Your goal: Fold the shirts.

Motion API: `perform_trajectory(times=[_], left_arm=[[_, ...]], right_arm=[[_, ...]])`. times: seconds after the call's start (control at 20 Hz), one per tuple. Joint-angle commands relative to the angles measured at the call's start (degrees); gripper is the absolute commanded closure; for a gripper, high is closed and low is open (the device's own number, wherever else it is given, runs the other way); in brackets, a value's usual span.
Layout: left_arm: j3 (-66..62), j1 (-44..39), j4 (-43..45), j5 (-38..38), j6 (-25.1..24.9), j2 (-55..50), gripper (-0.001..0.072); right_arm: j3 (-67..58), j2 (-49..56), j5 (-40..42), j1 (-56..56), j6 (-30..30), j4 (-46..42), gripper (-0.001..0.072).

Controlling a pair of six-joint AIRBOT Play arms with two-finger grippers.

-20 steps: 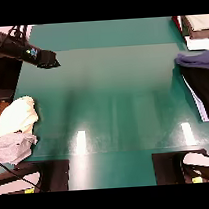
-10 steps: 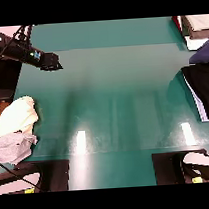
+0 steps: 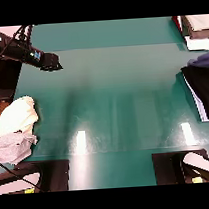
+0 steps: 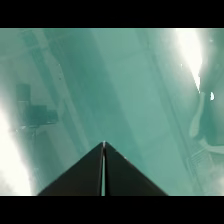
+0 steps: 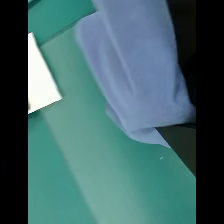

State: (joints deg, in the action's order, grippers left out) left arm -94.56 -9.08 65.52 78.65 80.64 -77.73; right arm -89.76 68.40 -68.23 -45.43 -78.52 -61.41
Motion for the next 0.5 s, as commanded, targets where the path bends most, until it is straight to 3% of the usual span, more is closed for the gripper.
perform_trajectory(times=[0.0, 0.15, 0.2, 0.3, 0.35, 0.45], left_arm=[[0.0, 0.0, 0.0, 0.0, -1.2, 0.0, 0.0680], [0.0, 0.0, 0.0, 0.0, -2.1, 0.0, 0.0680], [0.0, 0.0, 0.0, 0.0, -2.7, 0.0, 0.0679], [0.0, 0.0, 0.0, 0.0, -3.1, 0.0, 0.0679], [0.0, 0.0, 0.0, 0.0, -3.1, 0.0, 0.0679], [0.0, 0.0, 0.0, 0.0, -3.1, 0.0, 0.0679]], right_arm=[[7.7, -5.7, -4.4, 0.0, -3.1, -11.7, 0.0693], [14.4, -9.4, -8.0, -0.1, -7.0, -21.3, 0.0688], [16.3, -10.1, -9.7, -0.2, -7.8, -23.7, 0.0629], [19.5, -11.1, -12.4, -1.8, -7.9, -25.5, 0.0268], [20.5, -11.3, -13.6, -3.2, -7.9, -25.8, 0.0177], [21.2, -11.3, -16.0, -6.7, -8.0, -25.6, 0.0178]])
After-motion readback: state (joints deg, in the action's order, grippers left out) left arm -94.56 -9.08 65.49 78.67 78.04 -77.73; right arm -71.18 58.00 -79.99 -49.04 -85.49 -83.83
